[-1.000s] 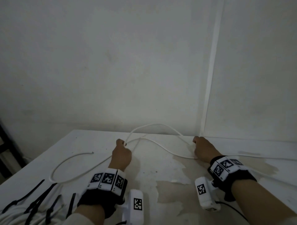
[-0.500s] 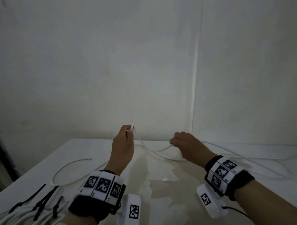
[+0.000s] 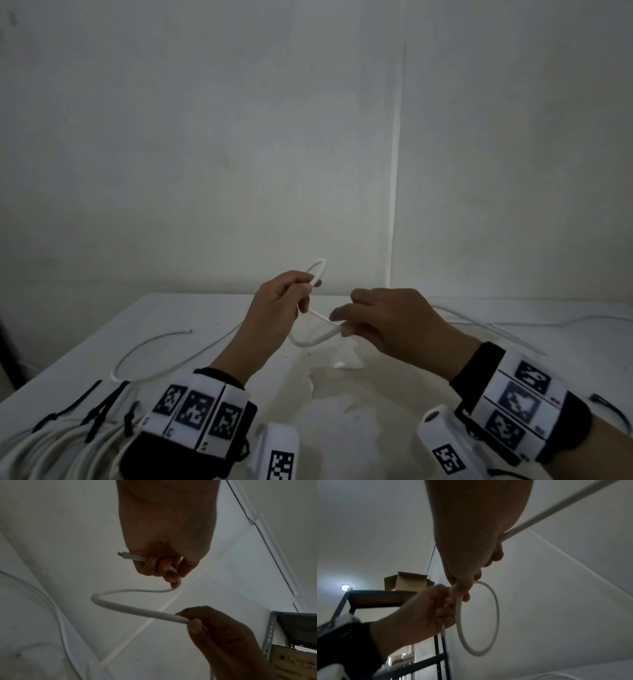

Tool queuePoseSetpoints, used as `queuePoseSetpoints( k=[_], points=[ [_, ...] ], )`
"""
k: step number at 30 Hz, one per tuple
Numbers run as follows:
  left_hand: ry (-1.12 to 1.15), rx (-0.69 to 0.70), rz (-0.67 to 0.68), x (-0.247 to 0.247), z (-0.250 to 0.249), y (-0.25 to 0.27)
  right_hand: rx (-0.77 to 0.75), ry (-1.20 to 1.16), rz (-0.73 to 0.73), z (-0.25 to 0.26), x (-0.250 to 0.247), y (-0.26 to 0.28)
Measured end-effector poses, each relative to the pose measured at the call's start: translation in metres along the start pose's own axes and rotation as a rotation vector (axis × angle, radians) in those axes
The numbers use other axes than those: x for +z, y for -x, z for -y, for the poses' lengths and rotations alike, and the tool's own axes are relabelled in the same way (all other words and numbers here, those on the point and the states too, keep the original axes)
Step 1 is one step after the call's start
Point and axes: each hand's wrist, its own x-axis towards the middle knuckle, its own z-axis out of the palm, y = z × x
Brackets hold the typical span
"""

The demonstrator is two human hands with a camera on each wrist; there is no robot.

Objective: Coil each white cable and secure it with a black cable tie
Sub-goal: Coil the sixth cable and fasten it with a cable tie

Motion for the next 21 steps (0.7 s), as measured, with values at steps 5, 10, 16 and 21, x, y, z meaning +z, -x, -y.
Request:
queuePoseSetpoints(
  k=[5,10,16,21],
  points=[
    [-0.123,0.014,0.081,0.005,-0.003,0.018,0.028,-0.132,-0.102,0.008,-0.011,0.004],
    [-0.166,0.004,0.177,0.013,-0.006,0.034,0.228,-0.248,-0.105,0.013,-0.017,0.007],
    [-0.117,0.009,0.184,0.009,-0.005,0.043,0.453,-0.456,-0.1,0.0,-0.024,0.011],
    [-0.136,0.023,0.234,0.008,0.0,0.047,0.517,-0.458,-0.14,-0.01,-0.026,0.015]
  ],
)
